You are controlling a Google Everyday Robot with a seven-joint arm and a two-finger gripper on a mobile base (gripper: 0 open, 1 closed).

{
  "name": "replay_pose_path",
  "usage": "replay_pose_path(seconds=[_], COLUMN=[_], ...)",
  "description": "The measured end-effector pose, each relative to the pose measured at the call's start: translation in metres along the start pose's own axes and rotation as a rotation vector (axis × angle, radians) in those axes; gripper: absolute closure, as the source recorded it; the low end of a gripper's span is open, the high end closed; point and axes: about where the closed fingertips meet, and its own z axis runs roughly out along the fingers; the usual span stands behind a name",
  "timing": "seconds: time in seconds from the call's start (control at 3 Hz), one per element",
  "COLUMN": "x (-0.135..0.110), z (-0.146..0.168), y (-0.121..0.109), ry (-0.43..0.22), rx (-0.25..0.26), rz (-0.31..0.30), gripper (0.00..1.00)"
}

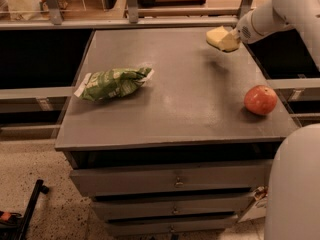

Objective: Pick sponge

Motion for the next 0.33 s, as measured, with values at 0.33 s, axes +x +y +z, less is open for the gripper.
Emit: replay_pose_path(seconds=[0.33], x=[-0.0160], z=[-0.0314], y=[-0.0019], ry=[-0.082], rx=[-0.041], rz=[-0.075], gripper=[1.00])
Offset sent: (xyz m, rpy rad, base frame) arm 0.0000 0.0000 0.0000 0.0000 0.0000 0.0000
